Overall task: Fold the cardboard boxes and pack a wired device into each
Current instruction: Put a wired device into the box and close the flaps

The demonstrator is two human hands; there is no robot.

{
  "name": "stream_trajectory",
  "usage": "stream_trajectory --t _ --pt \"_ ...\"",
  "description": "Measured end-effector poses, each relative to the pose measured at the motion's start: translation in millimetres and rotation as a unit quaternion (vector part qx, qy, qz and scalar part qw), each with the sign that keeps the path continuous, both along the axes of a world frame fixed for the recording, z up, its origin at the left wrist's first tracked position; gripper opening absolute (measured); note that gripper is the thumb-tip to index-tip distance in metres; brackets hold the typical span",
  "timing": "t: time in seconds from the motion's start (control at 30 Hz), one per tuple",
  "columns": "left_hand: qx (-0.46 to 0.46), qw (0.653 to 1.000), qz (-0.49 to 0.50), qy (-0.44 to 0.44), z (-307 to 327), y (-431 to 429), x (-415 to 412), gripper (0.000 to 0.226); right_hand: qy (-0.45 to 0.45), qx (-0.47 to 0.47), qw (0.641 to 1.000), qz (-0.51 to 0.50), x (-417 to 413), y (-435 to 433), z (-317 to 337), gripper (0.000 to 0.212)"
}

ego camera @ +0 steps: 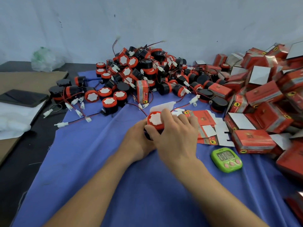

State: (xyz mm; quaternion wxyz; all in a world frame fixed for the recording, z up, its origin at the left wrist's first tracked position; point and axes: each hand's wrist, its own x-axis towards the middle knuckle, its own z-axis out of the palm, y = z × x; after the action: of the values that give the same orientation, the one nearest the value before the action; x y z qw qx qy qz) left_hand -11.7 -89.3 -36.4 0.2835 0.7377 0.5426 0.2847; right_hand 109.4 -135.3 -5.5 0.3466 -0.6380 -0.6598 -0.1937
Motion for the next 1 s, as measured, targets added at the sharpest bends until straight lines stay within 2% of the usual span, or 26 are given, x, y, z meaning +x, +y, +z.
stream_trajectory --t 0.13,0.27,0.37,0.47,0.53,0.63,0.7,0.77,0.8,0.87,0.9,0.93,1.0 --pt "-0.013 0.999 -0.002 -0.03 0 1 -3 0.041 0.002 0.05 0.998 0.044 11 7 -10 0.029" --pt "-0.025 0.996 -0.009 -0.08 -3 0 -5 0.056 -0.03 0.019 0.997 0.071 23 7 -18 0.008" --pt "-0.045 0.992 -0.028 -0.116 -3 -1 -7 0.066 -0.035 0.013 0.995 0.097 25 2 -23 0.018" --pt "-0.047 0.988 -0.021 -0.148 0 -4 -5 0.052 -0.004 0.0 0.991 0.133 26 -1 -18 0.024" --pt "-0.062 0.985 -0.01 -0.16 1 -4 -4 0.045 0.079 0.024 0.989 0.119 33 -2 -11 0.025" --pt "-0.088 0.983 0.001 -0.16 3 -2 -3 0.048 0.291 0.039 0.956 -0.013 54 5 -2 0.033" --pt "-0.101 0.981 0.0 -0.168 4 -1 -3 0.05 0.355 -0.027 0.931 -0.074 70 12 -2 0.048" --pt "-0.124 0.975 0.002 -0.187 3 1 -2 0.049 0.419 -0.107 0.9 -0.061 80 21 -8 0.063" --pt "-0.136 0.97 0.004 -0.201 4 1 -3 0.048 0.47 -0.132 0.872 -0.034 83 25 -11 0.063" --pt "-0.157 0.962 0.014 -0.225 4 3 -3 0.045 0.59 -0.139 0.794 0.039 85 32 -10 0.044" --pt "-0.162 0.959 0.02 -0.231 4 3 -3 0.044 0.62 -0.122 0.772 0.067 87 33 -7 0.029" --pt "-0.162 0.958 0.024 -0.236 4 3 -2 0.045 0.623 -0.103 0.771 0.081 89 33 -3 0.016" --pt "-0.155 0.957 0.033 -0.242 4 1 2 0.047 0.595 -0.069 0.794 0.1 92 31 4 0.013"
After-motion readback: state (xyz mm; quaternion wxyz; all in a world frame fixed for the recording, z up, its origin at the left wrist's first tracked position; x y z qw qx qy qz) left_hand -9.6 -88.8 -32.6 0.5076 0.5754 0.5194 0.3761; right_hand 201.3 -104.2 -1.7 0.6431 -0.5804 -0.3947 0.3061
